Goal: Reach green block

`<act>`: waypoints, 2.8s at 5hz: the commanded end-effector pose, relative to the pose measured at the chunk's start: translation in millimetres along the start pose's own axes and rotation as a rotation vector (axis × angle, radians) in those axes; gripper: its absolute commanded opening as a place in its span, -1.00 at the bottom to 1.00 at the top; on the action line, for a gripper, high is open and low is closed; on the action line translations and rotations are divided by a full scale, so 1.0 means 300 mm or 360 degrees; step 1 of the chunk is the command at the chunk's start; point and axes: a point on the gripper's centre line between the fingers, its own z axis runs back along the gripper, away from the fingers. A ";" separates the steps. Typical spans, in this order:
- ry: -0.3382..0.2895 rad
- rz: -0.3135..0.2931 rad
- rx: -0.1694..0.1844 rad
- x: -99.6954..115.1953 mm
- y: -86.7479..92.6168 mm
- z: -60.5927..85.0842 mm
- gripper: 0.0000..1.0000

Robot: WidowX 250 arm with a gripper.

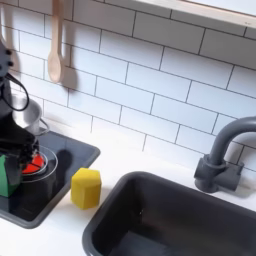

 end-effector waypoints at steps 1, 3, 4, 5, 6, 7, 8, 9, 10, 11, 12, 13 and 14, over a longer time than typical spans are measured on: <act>-0.0001 -0.0032 0.0007 0.027 0.046 -0.012 1.00; -0.0003 -0.0062 -0.0004 0.069 0.076 -0.049 1.00; -0.0005 -0.0069 -0.0023 0.091 0.086 -0.064 1.00; 0.0004 -0.0088 -0.0036 0.105 0.081 -0.080 1.00; 0.0010 -0.0134 -0.0058 0.109 0.065 -0.094 1.00; 0.0016 -0.0141 -0.0065 0.119 0.051 -0.110 1.00; 0.0024 -0.0112 -0.0062 0.125 0.051 -0.129 1.00; 0.0023 -0.0118 -0.0075 0.133 0.026 -0.140 1.00; 0.0024 -0.0115 -0.0070 0.142 0.015 -0.153 1.00; 0.0035 -0.0100 -0.0065 0.154 0.011 -0.174 1.00; 0.0048 -0.0117 -0.0057 0.155 0.017 -0.191 1.00; 0.0052 -0.0107 -0.0033 0.164 0.026 -0.201 1.00; 0.0074 -0.0113 -0.0021 0.162 0.035 -0.221 1.00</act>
